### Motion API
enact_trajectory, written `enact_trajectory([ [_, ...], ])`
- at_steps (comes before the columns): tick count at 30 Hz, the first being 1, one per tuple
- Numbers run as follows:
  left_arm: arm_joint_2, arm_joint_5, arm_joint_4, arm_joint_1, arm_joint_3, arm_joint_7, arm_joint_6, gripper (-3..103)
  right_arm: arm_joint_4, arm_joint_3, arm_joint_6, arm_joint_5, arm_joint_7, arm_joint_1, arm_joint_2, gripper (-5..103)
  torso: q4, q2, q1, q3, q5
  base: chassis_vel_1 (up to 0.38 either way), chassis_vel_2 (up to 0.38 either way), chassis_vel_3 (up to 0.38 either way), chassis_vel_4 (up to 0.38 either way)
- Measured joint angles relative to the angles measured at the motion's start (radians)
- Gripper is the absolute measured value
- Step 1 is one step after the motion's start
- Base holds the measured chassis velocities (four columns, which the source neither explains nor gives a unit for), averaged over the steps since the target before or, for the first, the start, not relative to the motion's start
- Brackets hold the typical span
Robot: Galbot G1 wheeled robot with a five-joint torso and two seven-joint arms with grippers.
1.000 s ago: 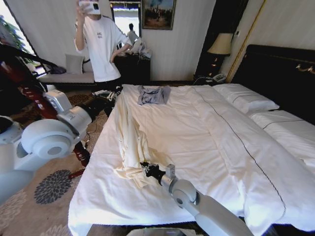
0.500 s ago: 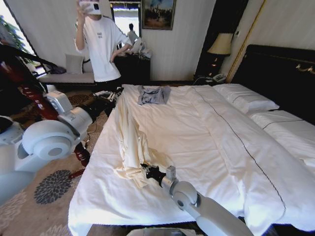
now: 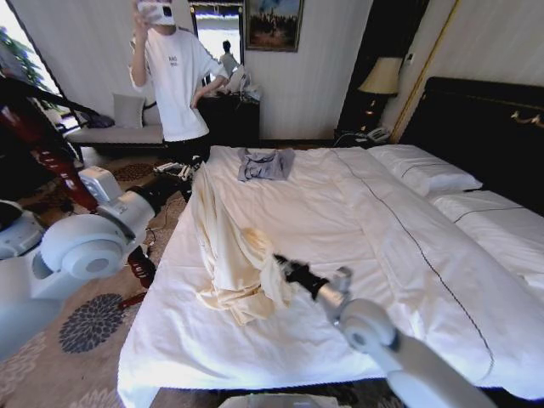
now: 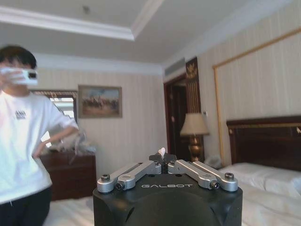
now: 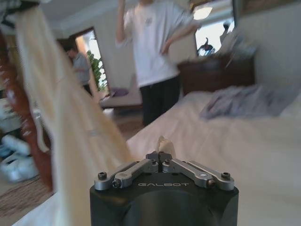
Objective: Pick up the clothes from the bed and hang them on the clothes hanger.
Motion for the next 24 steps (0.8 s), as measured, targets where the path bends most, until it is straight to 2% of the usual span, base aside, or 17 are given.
enact_trajectory([
  [2,-0.001,-0.004,-0.001,-0.001,-0.011,-0.002,-0.001,1,0.012,0.030,0.000,0.017,0.006,-0.001,-0.016,0,0.0000,0.000,0.000,0.000,0.0000,0.000,0.000,0.000,0.000],
  [6,0.006,-0.018,-0.010,-0.035,-0.012,-0.006,-0.006,1,0.078,0.214,0.002,0.121,0.026,-0.037,-0.133,0,0.0002,0.000,0.000,0.000,-0.0001,0.000,0.000,0.000,0.000],
  [7,0.006,-0.018,-0.010,-0.035,-0.012,-0.006,-0.006,1,0.078,0.214,0.002,0.121,0.026,-0.037,-0.133,0,0.0002,0.000,0.000,0.000,-0.0001,0.000,0.000,0.000,0.000],
  [11,0.020,-0.015,-0.010,-0.072,-0.010,-0.003,-0.013,1,0.116,0.433,0.021,0.284,0.062,-0.051,-0.282,0,-0.0003,0.000,0.000,0.000,0.0000,0.000,0.000,0.000,0.000],
  [12,0.020,-0.015,-0.010,-0.072,-0.010,-0.003,-0.013,1,0.116,0.433,0.021,0.284,0.062,-0.051,-0.282,0,-0.0003,0.000,0.000,0.000,0.0000,0.000,0.000,0.000,0.000],
  [14,0.029,-0.021,-0.013,-0.092,-0.013,-0.006,-0.014,1,0.118,0.462,0.035,0.319,0.081,-0.014,-0.325,0,0.0001,0.000,0.000,0.000,-0.0004,0.000,0.000,0.000,0.000],
  [17,0.053,-0.068,-0.022,-0.230,0.003,-0.019,-0.013,1,0.122,0.483,0.050,0.396,0.121,0.106,-0.415,0,0.0004,0.000,0.000,0.000,-0.0003,0.000,0.000,0.000,0.000],
  [20,0.072,-0.078,-0.001,-0.285,0.012,-0.022,-0.009,1,0.092,0.479,0.053,0.431,0.143,0.184,-0.448,0,-0.0002,0.000,0.000,0.000,0.0001,0.000,0.000,0.000,0.000],
  [24,0.095,-0.068,0.037,-0.289,0.004,-0.024,-0.003,1,0.022,0.468,0.063,0.468,0.155,0.272,-0.485,0,0.0004,0.000,0.000,0.000,-0.0003,0.000,0.000,0.000,0.000],
])
